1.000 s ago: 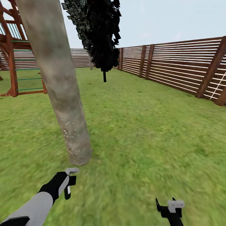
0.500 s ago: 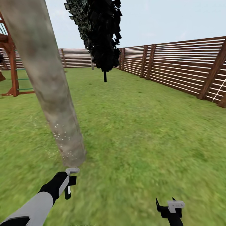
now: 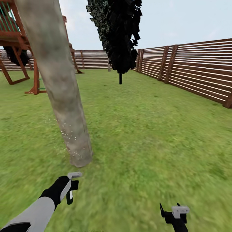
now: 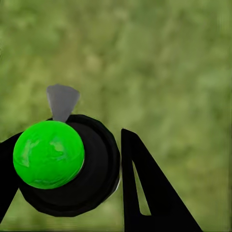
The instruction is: In the garden, pick up the pesticide atomizer on the floor and spray pesticide onto both trees until each tree trunk is fully covered.
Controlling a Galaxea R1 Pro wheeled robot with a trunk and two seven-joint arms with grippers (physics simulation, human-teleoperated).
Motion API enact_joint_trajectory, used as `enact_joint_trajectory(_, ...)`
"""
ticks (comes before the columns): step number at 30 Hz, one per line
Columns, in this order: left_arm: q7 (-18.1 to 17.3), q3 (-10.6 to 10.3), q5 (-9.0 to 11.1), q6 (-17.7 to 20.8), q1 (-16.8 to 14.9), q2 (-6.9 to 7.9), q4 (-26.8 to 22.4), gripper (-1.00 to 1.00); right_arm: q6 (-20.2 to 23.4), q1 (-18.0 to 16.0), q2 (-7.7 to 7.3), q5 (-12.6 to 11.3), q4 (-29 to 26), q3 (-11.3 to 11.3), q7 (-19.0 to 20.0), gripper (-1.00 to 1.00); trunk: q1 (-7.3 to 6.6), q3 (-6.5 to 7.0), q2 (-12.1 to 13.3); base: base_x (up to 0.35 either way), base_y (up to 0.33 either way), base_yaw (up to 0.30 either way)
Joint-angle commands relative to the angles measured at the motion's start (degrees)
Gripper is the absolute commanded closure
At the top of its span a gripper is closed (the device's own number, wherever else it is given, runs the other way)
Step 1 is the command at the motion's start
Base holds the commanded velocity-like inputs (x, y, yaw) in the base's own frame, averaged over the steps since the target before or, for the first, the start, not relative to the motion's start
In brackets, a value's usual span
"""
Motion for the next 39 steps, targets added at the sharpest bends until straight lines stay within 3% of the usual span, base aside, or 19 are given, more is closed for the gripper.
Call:
enact_joint_trajectory(1, 0.01, 0.0, -0.02, 0.0, 0.0, 0.0, -0.04, 1.0, 0.0, 0.0, 0.0, 0.0, 0.0, 0.0, 0.0, -1.0, 0.0, 0.0, 0.0, 0.0, -0.276, 0.276)
enact_joint_trajectory(10, 0.13, 0.13, -0.02, 0.07, 0.0, 0.08, -0.18, 1.0, 0.0, -0.02, 0.0, 0.0, 0.0, -0.01, 0.0, -1.0, 0.0, 0.0, 0.0, 0.016, -0.276, 0.26)
enact_joint_trajectory(26, 0.18, 0.17, 0.11, 0.07, 0.0, 0.09, -0.15, 1.0, 0.0, -0.02, 0.0, 0.0, 0.0, 0.0, 0.0, -1.0, 0.0, 0.0, 0.0, 0.154, -0.265, 0.022)
enact_joint_trajectory(39, 0.09, 0.17, 0.07, 0.0, 0.0, 0.09, -0.15, 1.0, 0.0, 0.0, 0.0, 0.09, 0.06, 0.0, 0.0, -1.0, 0.0, 0.0, 0.0, 0.151, -0.264, 0.254)
